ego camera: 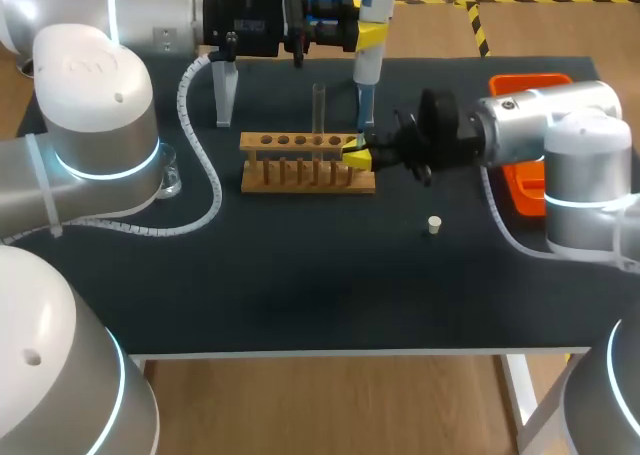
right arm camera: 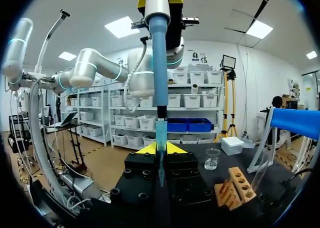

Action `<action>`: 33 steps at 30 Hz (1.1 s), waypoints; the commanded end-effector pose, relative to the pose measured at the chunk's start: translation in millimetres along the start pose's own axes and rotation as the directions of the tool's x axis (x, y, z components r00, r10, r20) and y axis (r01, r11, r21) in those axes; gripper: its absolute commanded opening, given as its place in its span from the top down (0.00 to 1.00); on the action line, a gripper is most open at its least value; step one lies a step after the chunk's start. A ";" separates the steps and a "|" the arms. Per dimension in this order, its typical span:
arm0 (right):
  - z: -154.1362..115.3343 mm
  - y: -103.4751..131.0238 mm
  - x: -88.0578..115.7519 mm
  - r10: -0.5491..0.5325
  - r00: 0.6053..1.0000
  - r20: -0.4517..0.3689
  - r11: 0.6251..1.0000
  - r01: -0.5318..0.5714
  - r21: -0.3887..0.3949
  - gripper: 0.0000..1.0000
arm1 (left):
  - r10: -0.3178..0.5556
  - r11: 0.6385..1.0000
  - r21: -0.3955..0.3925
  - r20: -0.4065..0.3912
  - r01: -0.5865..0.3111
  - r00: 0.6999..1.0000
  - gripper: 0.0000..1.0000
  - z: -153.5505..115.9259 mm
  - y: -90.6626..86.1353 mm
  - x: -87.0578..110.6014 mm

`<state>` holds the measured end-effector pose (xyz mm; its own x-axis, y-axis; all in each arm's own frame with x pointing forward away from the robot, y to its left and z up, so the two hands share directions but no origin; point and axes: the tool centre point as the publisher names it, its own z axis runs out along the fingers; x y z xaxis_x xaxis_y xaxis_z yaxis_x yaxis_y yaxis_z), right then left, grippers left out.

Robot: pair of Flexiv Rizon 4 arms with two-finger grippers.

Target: Invert the test tube, pick up the pipette, mount the tip to pipette, aspirate from beaker and dispense into the tube, eject the tip, return the pipette, and cap with the stopper.

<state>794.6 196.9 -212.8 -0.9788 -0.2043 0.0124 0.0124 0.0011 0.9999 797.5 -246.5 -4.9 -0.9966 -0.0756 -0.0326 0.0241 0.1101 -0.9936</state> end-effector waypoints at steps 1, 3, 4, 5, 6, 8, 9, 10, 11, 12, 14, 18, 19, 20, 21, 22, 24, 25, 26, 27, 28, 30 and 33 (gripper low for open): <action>-1.2 1.2 5.1 0.003 1.000 0.010 1.000 -0.003 0.005 1.00 | 0.000 1.000 0.003 0.003 0.000 1.000 1.00 0.5 0.2 0.1; -1.3 0.0 5.8 0.004 1.000 0.011 1.000 -0.004 0.010 1.00 | 0.000 1.000 0.003 0.003 0.000 1.000 1.00 0.5 0.2 0.1; -1.3 -0.6 5.9 0.004 1.000 0.012 1.000 -0.004 0.012 1.00 | 0.000 1.000 0.003 0.003 0.000 1.000 1.00 0.5 0.2 0.1; -1.3 -1.1 5.7 0.004 1.000 0.012 1.000 -0.005 0.015 1.00 | 0.000 1.000 0.003 0.003 0.000 1.000 1.00 0.5 0.2 0.1; -1.4 -1.5 5.3 0.004 1.000 0.014 1.000 -0.004 0.019 1.00 | 0.000 1.000 0.003 0.003 0.000 1.000 1.00 0.5 0.2 0.1; -1.5 -1.7 4.1 0.003 1.000 0.016 1.000 -0.003 0.024 1.00 | 0.000 1.000 0.003 0.003 0.000 1.000 1.00 0.5 0.2 0.1; -1.5 -1.3 3.3 0.002 1.000 0.016 1.000 -0.002 0.025 1.00 | 0.000 1.000 0.003 0.003 0.000 1.000 1.00 0.5 0.2 0.1; -1.6 -0.7 2.5 0.001 1.000 0.017 1.000 -0.001 0.026 1.00 | 0.000 1.000 0.003 0.003 0.000 1.000 1.00 0.5 0.2 0.1; -1.7 0.0 1.5 -0.001 1.000 0.018 1.000 0.000 0.028 1.00 | 0.000 1.000 0.003 0.003 0.000 1.000 1.00 0.5 0.2 0.1; -1.9 0.7 0.6 -0.002 1.000 0.019 1.000 0.002 0.029 1.00 | 0.000 1.000 0.003 0.003 0.000 1.000 1.00 0.5 0.2 0.1; -2.3 2.9 -1.1 -0.007 1.000 0.022 1.000 0.006 0.030 1.00 | 0.000 1.000 0.003 0.003 0.000 1.000 1.00 0.5 0.2 0.1; -2.9 8.4 -2.0 -0.016 1.000 0.024 0.999 0.016 0.028 1.00 | 0.000 1.000 0.003 0.003 0.000 1.000 1.00 0.5 0.2 0.1; -3.1 9.8 -1.7 -0.019 1.000 0.023 0.999 0.019 0.027 1.00 | 0.000 1.000 0.003 0.003 0.000 1.000 1.00 0.5 0.2 0.1; -3.3 11.0 -1.5 -0.021 1.000 0.023 0.999 0.020 0.027 1.00 | 0.000 1.000 0.003 0.003 0.000 1.000 1.00 0.5 0.2 0.1; -3.5 11.8 -1.5 -0.023 0.999 0.023 0.999 0.022 0.026 1.00 | 0.000 1.000 0.003 0.003 0.000 1.000 1.00 0.5 0.2 0.1; -3.8 12.6 -1.4 -0.025 0.999 0.023 0.999 0.024 0.025 1.00 | 0.000 1.000 0.003 0.003 0.000 1.000 1.00 0.5 0.2 0.1; -4.3 13.7 -1.1 -0.027 0.999 0.023 0.999 0.026 0.024 1.00 | 0.000 1.000 0.003 0.003 0.000 1.000 1.00 0.5 0.2 0.1; -4.4 13.9 -1.0 -0.028 0.999 0.023 0.999 0.027 0.024 1.00 | 0.000 1.000 0.003 0.003 0.000 1.000 1.00 0.5 0.2 0.1; -4.4 13.9 -0.9 -0.028 0.999 0.022 0.999 0.028 0.024 1.00 | 0.000 1.000 0.003 0.003 0.000 1.000 1.00 0.5 0.2 0.1; -4.5 14.0 -0.8 -0.029 0.999 0.022 0.999 0.029 0.024 1.00 | 0.000 1.000 0.003 0.003 0.000 1.000 1.00 0.5 0.2 0.1; -4.5 13.9 -0.8 -0.029 0.999 0.022 0.999 0.029 0.024 1.00 | 0.000 1.000 0.003 0.003 0.000 1.000 1.00 0.5 0.2 0.1; -4.7 13.9 -0.6 -0.029 0.999 0.021 0.999 0.028 0.025 1.00 | 0.000 1.000 0.003 0.003 0.000 1.000 1.00 0.5 0.2 0.1; -4.8 14.6 -0.4 -0.028 0.999 0.022 0.999 0.028 0.024 1.00 | 0.000 1.000 0.003 0.003 0.000 1.000 1.00 0.5 0.2 0.1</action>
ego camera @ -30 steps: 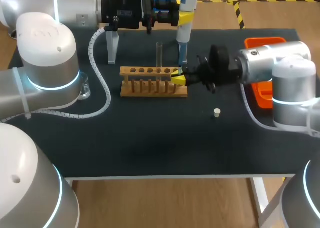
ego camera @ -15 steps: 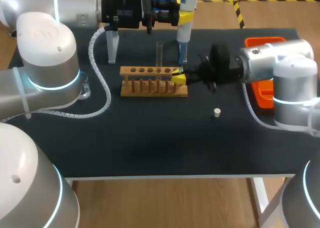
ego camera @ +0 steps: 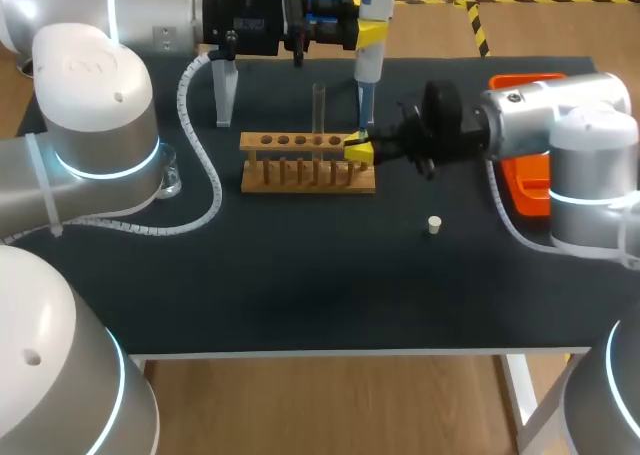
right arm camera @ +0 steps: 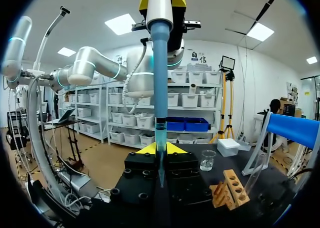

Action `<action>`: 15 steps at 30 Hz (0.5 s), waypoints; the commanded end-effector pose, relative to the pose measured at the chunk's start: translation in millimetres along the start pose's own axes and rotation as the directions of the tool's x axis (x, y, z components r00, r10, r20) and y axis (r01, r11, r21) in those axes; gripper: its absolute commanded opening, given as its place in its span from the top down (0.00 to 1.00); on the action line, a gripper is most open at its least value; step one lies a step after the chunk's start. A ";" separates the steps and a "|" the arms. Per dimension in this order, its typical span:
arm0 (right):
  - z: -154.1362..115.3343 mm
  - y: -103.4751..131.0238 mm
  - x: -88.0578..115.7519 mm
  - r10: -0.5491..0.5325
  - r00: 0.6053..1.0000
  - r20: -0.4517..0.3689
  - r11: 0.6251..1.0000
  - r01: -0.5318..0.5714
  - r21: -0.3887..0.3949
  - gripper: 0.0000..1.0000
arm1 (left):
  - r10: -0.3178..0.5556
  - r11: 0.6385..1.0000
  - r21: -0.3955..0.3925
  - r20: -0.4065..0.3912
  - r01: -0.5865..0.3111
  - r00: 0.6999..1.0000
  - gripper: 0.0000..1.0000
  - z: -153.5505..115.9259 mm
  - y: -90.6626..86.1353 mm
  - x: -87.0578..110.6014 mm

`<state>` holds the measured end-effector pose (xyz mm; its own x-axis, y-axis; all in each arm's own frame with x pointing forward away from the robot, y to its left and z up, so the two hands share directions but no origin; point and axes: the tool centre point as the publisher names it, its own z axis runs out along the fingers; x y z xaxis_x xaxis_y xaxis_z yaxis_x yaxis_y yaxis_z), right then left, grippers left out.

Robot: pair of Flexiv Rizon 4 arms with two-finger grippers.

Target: Invert the test tube, pick up the pipette, mount the tip to pipette, aspirate from beaker and dispense into the tube, eject the tip, return the pipette, and cap with the stopper.

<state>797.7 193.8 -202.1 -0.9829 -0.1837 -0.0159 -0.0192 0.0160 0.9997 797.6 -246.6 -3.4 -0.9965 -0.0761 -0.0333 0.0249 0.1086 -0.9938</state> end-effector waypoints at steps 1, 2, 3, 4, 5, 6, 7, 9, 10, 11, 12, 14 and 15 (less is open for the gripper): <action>-1.3 4.2 1.6 0.000 1.000 0.001 1.000 0.000 0.003 1.00 | 0.000 1.000 0.001 0.002 0.000 1.000 1.00 0.6 1.7 0.2; -1.3 4.3 1.7 0.001 1.000 0.001 1.000 -0.001 0.003 1.00 | 0.000 1.000 0.001 0.002 0.000 1.000 1.00 0.6 1.7 0.2; -1.2 4.4 1.8 0.003 1.000 0.003 1.000 -0.003 0.001 1.00 | 0.000 1.000 0.001 0.002 0.000 1.000 1.00 0.6 1.7 0.2; -1.2 4.5 1.9 0.005 1.000 0.003 1.000 -0.005 0.001 1.00 | 0.000 1.000 0.001 0.002 0.000 1.000 1.00 0.6 1.7 0.2; -1.0 4.6 2.3 0.006 1.000 0.004 1.000 -0.006 0.000 1.00 | 0.000 1.000 0.001 0.002 0.000 1.000 1.00 0.6 1.7 0.2; -0.9 4.7 2.8 0.009 1.000 0.006 1.000 -0.009 0.000 1.00 | 0.000 1.000 0.001 0.002 0.000 1.000 1.00 0.6 1.7 0.2; -0.8 4.6 3.1 0.016 1.000 0.012 1.000 -0.016 -0.001 1.00 | 0.000 1.000 0.001 0.002 0.000 1.000 1.00 0.6 1.7 0.2; -0.8 4.4 3.7 0.019 1.000 0.015 1.000 -0.019 -0.004 1.00 | 0.000 1.000 0.001 0.002 0.000 1.000 1.00 0.6 1.7 0.2; -0.8 4.4 4.0 0.022 1.000 0.016 1.000 -0.021 -0.007 1.00 | 0.000 1.000 0.001 0.002 0.000 1.000 1.00 0.6 1.7 0.2; -0.8 4.3 4.2 0.022 1.000 0.016 1.000 -0.022 -0.008 1.00 | 0.000 1.000 0.001 0.002 0.000 1.000 1.00 0.6 1.7 0.2; -0.8 4.3 4.4 0.022 1.000 0.017 1.000 -0.022 -0.008 1.00 | 0.000 1.000 0.001 0.002 0.000 1.000 1.00 0.6 1.7 0.2; -0.7 4.2 4.6 0.024 1.000 0.018 1.000 -0.023 -0.010 1.00 | 0.000 1.000 0.001 0.002 0.000 1.000 1.00 0.6 1.7 0.2; -0.5 4.3 4.6 0.024 1.000 0.018 1.000 -0.023 -0.010 1.00 | 0.000 1.000 0.001 0.002 0.000 1.000 1.00 0.6 1.7 0.2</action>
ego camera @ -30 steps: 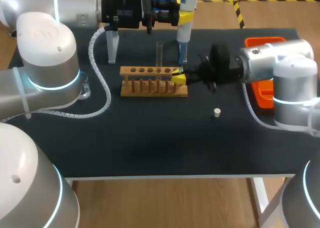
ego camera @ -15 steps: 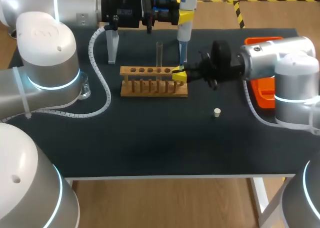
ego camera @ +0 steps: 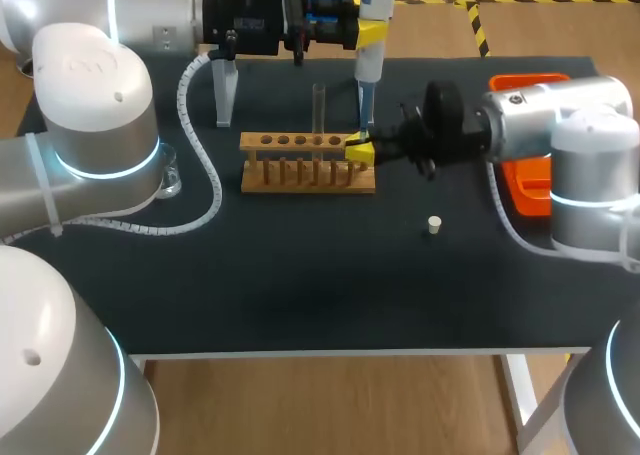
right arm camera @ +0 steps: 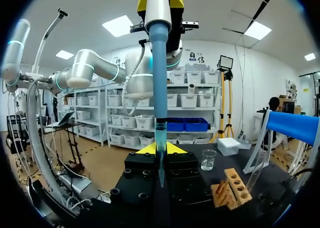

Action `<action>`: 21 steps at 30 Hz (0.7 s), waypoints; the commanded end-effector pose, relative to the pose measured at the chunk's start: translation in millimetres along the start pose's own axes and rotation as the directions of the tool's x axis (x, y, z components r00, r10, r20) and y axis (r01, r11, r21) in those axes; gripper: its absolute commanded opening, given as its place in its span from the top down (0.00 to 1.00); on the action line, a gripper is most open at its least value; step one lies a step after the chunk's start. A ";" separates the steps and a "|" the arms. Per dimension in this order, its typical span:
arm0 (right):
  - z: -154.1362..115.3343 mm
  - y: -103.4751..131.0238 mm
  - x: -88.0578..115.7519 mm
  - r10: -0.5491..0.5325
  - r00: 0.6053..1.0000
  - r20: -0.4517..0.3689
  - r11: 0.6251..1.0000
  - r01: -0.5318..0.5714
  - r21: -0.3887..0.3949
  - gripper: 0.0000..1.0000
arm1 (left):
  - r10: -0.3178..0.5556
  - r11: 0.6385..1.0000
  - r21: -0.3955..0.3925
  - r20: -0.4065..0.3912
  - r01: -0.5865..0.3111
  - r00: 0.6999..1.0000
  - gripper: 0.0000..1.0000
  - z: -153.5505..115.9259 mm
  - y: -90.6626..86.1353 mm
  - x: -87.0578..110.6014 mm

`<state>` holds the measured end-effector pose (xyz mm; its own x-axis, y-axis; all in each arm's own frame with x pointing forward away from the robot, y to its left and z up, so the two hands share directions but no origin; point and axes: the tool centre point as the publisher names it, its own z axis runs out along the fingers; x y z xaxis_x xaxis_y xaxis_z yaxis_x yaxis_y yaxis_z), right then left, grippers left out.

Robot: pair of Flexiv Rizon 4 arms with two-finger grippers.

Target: Invert the test tube, pick up the pipette, mount the tip to pipette, aspirate from beaker and dispense into the tube, eject the tip, return the pipette, and cap with the stopper.

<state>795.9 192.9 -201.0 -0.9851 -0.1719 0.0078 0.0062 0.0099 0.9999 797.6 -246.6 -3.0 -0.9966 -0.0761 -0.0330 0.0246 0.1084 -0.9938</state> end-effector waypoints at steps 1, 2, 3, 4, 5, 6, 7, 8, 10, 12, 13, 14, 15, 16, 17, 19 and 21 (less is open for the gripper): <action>0.5 3.6 3.0 -0.001 1.000 0.006 1.000 0.001 0.000 1.00 | 0.000 1.000 0.001 0.002 0.000 1.000 1.00 0.6 2.1 0.2; 0.7 4.2 2.9 -0.002 1.000 0.006 1.000 0.002 -0.001 1.00 | 0.000 1.000 0.001 0.002 0.000 1.000 1.00 0.6 2.1 0.2; 0.8 5.0 2.5 -0.003 1.000 0.006 1.000 0.003 -0.001 1.00 | 0.000 1.000 0.001 0.002 0.000 1.000 1.00 0.6 2.1 0.2; 0.8 6.0 1.9 -0.005 1.000 0.007 1.000 0.005 -0.002 1.00 | 0.000 1.000 0.001 0.002 0.000 1.000 1.00 0.6 2.1 0.2; 0.7 7.0 1.2 -0.006 1.000 0.007 1.000 0.006 -0.002 1.00 | 0.000 1.000 0.001 0.002 0.000 1.000 1.00 0.6 2.1 0.2; 0.6 8.2 0.5 -0.008 1.000 0.008 1.000 0.008 -0.003 1.00 | 0.000 1.000 0.001 0.002 0.000 1.000 1.00 0.6 2.1 0.2; 0.6 9.4 -0.1 -0.011 1.000 0.009 1.000 0.011 -0.004 1.00 | 0.000 1.000 0.001 0.002 0.000 1.000 1.00 0.6 2.1 0.2; 0.7 10.6 -0.5 -0.013 1.000 0.009 1.000 0.013 -0.005 1.00 | 0.000 1.000 0.001 0.002 0.000 1.000 1.00 0.6 2.1 0.2; 1.0 13.1 -1.7 -0.018 1.000 0.011 1.000 0.018 -0.007 1.00 | 0.000 1.000 0.001 0.002 0.000 1.000 1.00 0.6 2.1 0.2; 1.5 15.8 -2.5 -0.023 1.000 0.014 1.000 0.023 -0.011 1.00 | 0.000 1.000 0.001 0.002 0.000 1.000 1.00 0.6 2.1 0.2; 1.8 17.3 -2.7 -0.024 1.000 0.014 1.000 0.024 -0.014 1.00 | 0.000 1.000 0.001 0.002 0.000 1.000 1.00 0.6 2.1 0.2; 2.0 18.6 -3.2 -0.026 1.000 0.015 1.000 0.026 -0.016 1.00 | 0.000 1.000 0.001 0.002 0.000 1.000 1.00 0.6 2.1 0.2; 2.1 19.7 -3.7 -0.029 0.999 0.016 0.999 0.029 -0.018 1.00 | 0.000 1.000 0.001 0.002 0.000 1.000 1.00 0.6 2.1 0.2; 2.1 21.3 -4.6 -0.031 0.999 0.018 0.999 0.032 -0.022 1.00 | 0.000 1.000 0.001 0.002 0.000 1.000 1.00 0.6 2.1 0.2; 2.0 22.1 -5.1 -0.036 0.999 0.021 0.999 0.036 -0.024 1.00 | 0.000 1.000 0.001 0.002 0.000 1.000 1.00 0.6 2.1 0.2; 1.7 23.1 -5.5 -0.042 0.999 0.022 0.999 0.042 -0.023 1.00 | 0.000 1.000 0.001 0.002 0.000 1.000 1.00 0.6 2.1 0.2; 1.4 24.1 -6.0 -0.049 0.999 0.023 0.998 0.050 -0.023 1.00 | 0.000 1.000 0.001 0.002 0.000 1.000 1.00 0.6 2.1 0.2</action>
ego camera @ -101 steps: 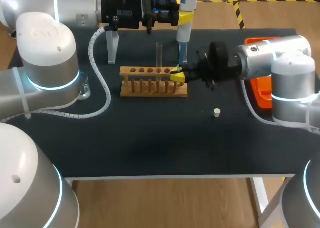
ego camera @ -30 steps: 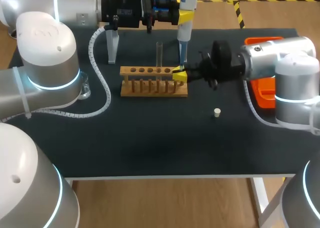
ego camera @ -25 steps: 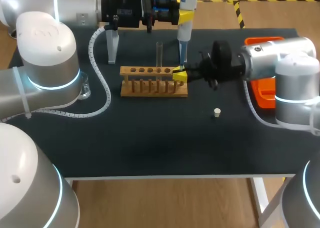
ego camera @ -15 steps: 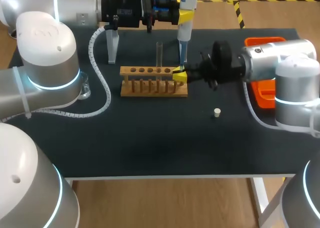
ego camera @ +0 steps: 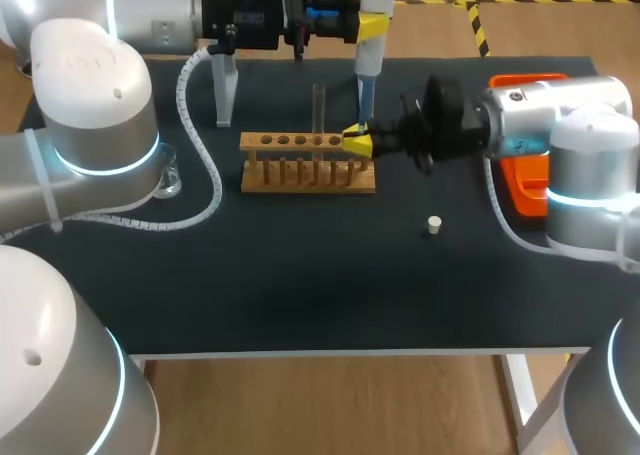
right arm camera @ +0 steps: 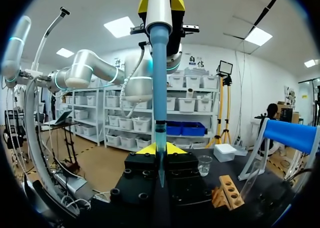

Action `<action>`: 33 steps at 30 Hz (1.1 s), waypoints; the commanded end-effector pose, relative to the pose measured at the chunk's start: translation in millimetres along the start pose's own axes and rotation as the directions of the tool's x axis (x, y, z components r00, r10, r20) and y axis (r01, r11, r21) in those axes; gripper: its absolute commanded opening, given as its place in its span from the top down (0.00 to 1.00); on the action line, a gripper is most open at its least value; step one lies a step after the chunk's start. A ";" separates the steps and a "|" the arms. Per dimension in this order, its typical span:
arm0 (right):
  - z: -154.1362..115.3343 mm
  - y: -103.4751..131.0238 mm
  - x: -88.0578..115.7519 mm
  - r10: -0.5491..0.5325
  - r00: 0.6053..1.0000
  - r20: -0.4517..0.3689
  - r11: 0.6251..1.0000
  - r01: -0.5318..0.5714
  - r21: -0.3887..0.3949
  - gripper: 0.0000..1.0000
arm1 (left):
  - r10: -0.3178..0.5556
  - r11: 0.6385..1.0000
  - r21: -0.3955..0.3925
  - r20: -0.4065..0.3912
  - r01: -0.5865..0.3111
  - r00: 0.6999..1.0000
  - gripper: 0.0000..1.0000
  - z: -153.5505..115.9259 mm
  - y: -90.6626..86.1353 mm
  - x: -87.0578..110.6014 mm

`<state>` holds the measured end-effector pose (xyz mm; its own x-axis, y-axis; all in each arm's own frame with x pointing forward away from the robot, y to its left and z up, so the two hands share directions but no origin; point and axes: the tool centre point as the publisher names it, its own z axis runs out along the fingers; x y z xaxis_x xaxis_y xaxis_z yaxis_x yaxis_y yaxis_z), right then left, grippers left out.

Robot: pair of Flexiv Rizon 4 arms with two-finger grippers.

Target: Invert the test tube, pick up the pipette, mount the tip to pipette, aspirate from beaker and dispense into the tube, eject the tip, return the pipette, and cap with the stopper.

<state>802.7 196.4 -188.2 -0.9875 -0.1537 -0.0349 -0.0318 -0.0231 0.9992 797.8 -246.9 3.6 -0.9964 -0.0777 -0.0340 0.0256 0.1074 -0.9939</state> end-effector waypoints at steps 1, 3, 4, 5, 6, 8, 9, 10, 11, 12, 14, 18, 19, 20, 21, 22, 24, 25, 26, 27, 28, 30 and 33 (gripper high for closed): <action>-0.5 11.7 0.4 -0.010 1.000 0.005 1.000 0.010 0.003 1.00 | -0.001 1.000 0.000 0.000 0.001 1.000 1.00 1.0 8.7 0.6; -0.6 11.8 0.2 -0.017 1.000 0.007 1.000 0.017 0.004 1.00 | -0.001 1.000 0.000 0.000 0.001 1.000 1.00 1.0 8.7 0.6; -0.6 12.0 -0.2 -0.027 1.000 0.011 1.000 0.027 0.002 1.00 | -0.001 1.000 0.000 0.000 0.001 1.000 1.00 1.0 8.7 0.6; -0.7 12.0 -0.6 -0.027 1.000 0.012 1.000 0.027 0.002 1.00 | -0.001 1.000 0.000 0.000 0.001 1.000 1.00 1.0 8.7 0.6; -0.8 11.9 -0.9 -0.026 1.000 0.012 1.000 0.026 0.002 1.00 | -0.001 1.000 0.000 0.000 0.001 1.000 1.00 1.0 8.7 0.6; -0.8 11.4 -1.5 -0.035 0.999 0.011 0.999 0.036 -0.005 1.00 | -0.001 1.000 0.000 0.000 0.001 1.000 1.00 1.0 8.7 0.6; -0.9 11.2 -1.7 -0.035 0.999 0.011 0.999 0.035 -0.004 1.00 | -0.001 1.000 0.000 0.000 0.001 1.000 1.00 1.0 8.7 0.6; -1.0 11.1 -1.8 -0.035 0.999 0.012 0.999 0.035 -0.004 1.00 | -0.001 1.000 0.000 0.000 0.001 1.000 1.00 1.0 8.7 0.6; -1.1 10.9 -2.0 -0.035 0.999 0.012 0.999 0.035 -0.004 1.00 | -0.001 1.000 0.000 0.000 0.001 1.000 1.00 1.0 8.7 0.6; -1.1 10.7 -2.2 -0.034 0.999 0.013 0.999 0.034 -0.003 1.00 | -0.001 1.000 0.000 0.000 0.001 1.000 1.00 1.0 8.7 0.6; -1.0 10.6 -2.4 -0.033 0.999 0.013 0.999 0.033 -0.004 1.00 | -0.001 1.000 0.000 0.000 0.001 1.000 1.00 1.0 8.7 0.6; 0.0 13.5 -3.8 -0.035 0.999 0.013 0.999 0.035 -0.008 1.00 | -0.001 1.000 0.000 0.000 0.001 1.000 1.00 1.0 8.7 0.6; -0.2 14.9 -4.2 -0.036 0.999 0.013 0.999 0.036 -0.009 1.00 | -0.001 1.000 0.000 0.000 0.001 1.000 1.00 1.0 8.7 0.6; -0.4 15.6 -4.5 -0.037 0.999 0.013 0.999 0.037 -0.010 1.00 | -0.001 1.000 0.000 0.000 0.001 1.000 1.00 1.0 8.7 0.6; -0.7 16.2 -4.8 -0.038 0.999 0.013 0.999 0.038 -0.010 1.00 | -0.001 1.000 0.000 0.000 0.001 1.000 1.00 1.0 8.7 0.6; -1.0 16.5 -4.9 -0.039 0.999 0.013 0.999 0.039 -0.011 1.00 | -0.001 1.000 0.000 0.000 0.001 1.000 1.00 1.0 8.7 0.6; -2.0 15.8 -4.6 -0.038 0.999 0.011 0.999 0.038 -0.009 1.00 | -0.001 1.000 0.000 0.000 0.001 1.000 1.00 1.0 8.7 0.6; -2.5 14.7 -4.1 -0.035 0.999 0.010 0.999 0.035 -0.006 0.87 | -0.001 1.000 0.000 0.000 0.001 1.000 1.00 1.0 8.7 0.6; -2.9 12.9 -3.2 -0.033 0.999 0.009 0.999 0.033 -0.004 0.60 | -0.001 1.000 0.000 0.000 0.001 1.000 1.00 1.0 8.7 0.6; -3.1 11.0 -2.1 -0.029 1.000 0.006 1.000 0.029 -0.002 0.25 | -0.001 1.000 0.000 0.000 0.001 1.000 1.00 1.0 8.7 0.6; -3.1 8.9 -0.5 -0.026 1.000 0.000 1.000 0.026 -0.001 0.00 | -0.001 1.000 0.000 0.000 0.001 1.000 1.00 1.0 8.7 0.6; -3.5 4.7 2.3 -0.021 1.000 -0.007 1.000 0.021 0.001 0.00 | -0.001 1.000 0.000 0.000 0.001 1.000 1.00 1.0 8.7 0.6; -5.4 -4.0 7.4 -0.008 1.000 -0.016 1.000 0.008 0.009 0.00 | -0.001 1.000 0.000 0.000 0.001 1.000 1.00 1.0 8.7 0.6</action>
<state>798.0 194.0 -187.6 -0.9851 -0.1663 -0.0441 -0.0428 -0.0115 0.9990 797.4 -246.9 -4.4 -0.9965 -0.0769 -0.0316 0.0229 0.1117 -0.9935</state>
